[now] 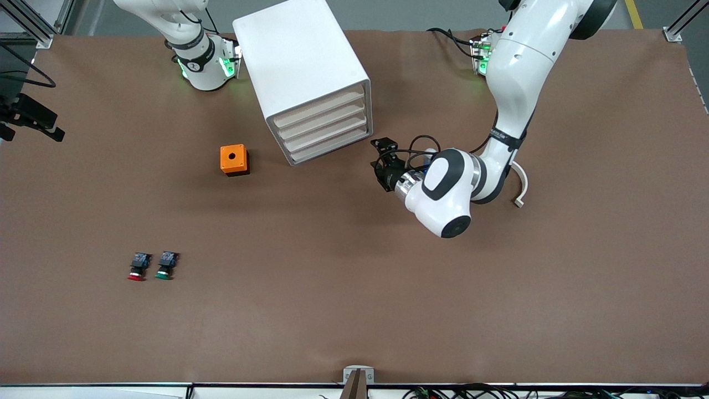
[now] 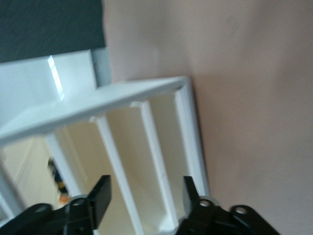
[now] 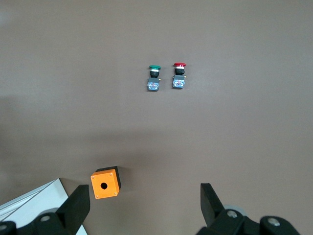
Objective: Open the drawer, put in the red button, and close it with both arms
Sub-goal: 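Reach the left gripper to the cabinet's top drawer front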
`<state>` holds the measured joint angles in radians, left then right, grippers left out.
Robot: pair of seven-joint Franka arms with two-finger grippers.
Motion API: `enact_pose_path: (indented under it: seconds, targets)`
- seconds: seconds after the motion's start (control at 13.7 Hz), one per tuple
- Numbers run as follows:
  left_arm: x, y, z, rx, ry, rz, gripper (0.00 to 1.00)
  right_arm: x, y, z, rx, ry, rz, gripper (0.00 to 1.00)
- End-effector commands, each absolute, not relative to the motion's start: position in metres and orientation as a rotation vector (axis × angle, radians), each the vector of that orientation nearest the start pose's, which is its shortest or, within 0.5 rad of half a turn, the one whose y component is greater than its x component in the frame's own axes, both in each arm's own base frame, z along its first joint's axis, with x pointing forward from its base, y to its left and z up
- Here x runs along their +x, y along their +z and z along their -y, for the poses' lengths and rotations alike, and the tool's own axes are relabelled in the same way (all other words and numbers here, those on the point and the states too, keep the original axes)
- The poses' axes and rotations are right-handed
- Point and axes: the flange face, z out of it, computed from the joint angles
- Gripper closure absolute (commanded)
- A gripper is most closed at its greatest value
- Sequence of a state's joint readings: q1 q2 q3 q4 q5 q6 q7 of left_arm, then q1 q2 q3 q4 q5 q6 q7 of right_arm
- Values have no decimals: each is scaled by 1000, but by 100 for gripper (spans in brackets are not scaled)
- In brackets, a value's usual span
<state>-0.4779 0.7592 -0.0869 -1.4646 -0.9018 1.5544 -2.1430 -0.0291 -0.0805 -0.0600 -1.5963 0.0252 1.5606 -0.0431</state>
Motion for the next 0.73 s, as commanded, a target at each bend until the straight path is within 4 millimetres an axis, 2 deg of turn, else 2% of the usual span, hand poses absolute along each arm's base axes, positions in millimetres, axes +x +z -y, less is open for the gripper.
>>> enact_pose_path:
  seconds: [0.0, 0.15, 0.22, 0.29, 0.44, 0.51, 0.66]
  targets:
    - [502, 233, 450, 1613, -1887, -2620, 36, 534, 639, 50, -3119, -22, -88, 0]
    - [499, 226, 456, 1468, -1954, -2728, 36, 561, 596, 53, -3107, 77, -102, 0]
    - [492, 226, 465, 1463, -1972, -2733, 38, 579, 571, 57, -3104, 124, -108, 0]
    - [485, 226, 473, 1479, -1980, -2731, 39, 589, 572, 59, -3117, 105, -109, 0]
    - [473, 222, 484, 1514, -1986, -2732, 41, 602, 552, 62, -3124, 128, -109, 0]
    - [469, 221, 488, 1508, -1995, -2737, 42, 607, 548, 71, -3120, 91, -134, 0]
    - [457, 218, 498, 1535, -2005, -2741, 48, 621, 516, 74, -3123, 110, -143, 0]
